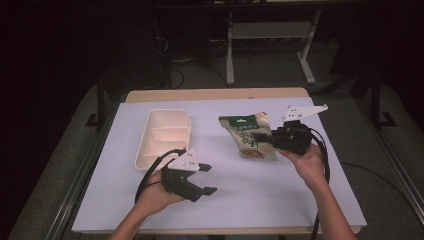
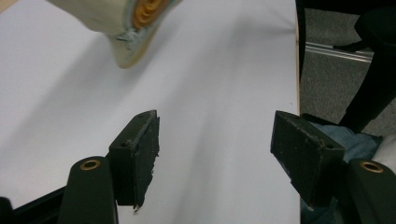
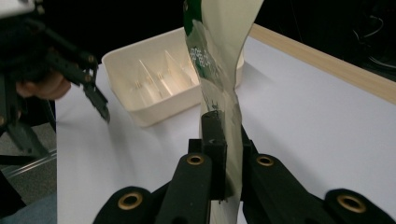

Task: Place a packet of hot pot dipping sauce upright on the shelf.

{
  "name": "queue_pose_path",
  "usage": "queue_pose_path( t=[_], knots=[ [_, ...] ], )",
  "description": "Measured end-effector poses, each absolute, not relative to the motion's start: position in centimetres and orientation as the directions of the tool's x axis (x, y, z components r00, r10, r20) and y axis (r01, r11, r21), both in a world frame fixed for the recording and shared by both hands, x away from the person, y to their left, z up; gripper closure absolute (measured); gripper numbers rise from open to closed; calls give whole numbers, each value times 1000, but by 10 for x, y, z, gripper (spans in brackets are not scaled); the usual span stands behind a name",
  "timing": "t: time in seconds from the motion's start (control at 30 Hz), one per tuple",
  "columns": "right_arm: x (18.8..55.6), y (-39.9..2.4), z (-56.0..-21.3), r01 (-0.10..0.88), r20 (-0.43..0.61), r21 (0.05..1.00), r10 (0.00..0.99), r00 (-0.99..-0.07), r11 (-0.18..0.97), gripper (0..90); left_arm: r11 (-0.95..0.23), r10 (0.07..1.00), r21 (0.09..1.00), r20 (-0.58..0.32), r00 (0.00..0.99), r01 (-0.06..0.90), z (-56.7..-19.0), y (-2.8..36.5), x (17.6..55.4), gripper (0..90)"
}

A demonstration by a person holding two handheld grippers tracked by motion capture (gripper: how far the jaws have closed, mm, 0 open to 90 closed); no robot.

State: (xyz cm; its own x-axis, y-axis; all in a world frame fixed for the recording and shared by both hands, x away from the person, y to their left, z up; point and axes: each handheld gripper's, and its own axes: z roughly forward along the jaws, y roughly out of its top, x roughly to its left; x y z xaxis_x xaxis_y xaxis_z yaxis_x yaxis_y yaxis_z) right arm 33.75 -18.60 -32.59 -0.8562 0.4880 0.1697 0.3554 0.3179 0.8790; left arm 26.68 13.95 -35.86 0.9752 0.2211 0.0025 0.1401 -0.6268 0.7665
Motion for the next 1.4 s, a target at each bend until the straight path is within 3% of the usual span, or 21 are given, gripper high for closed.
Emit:
queue_pose_path(
  t=[0.8, 1.4],
  knots=[
    [360, -109, -309, 318, 185, 904, 408, -894, 285, 898, -599, 215, 791, 10, 977, 124, -400, 155, 237, 283],
    [366, -39, -305, 284, 202, 919, 294, -934, 274, 899, -582, 202, 804, 3, 979, 117, -413, 163, 228, 266]
  ],
)
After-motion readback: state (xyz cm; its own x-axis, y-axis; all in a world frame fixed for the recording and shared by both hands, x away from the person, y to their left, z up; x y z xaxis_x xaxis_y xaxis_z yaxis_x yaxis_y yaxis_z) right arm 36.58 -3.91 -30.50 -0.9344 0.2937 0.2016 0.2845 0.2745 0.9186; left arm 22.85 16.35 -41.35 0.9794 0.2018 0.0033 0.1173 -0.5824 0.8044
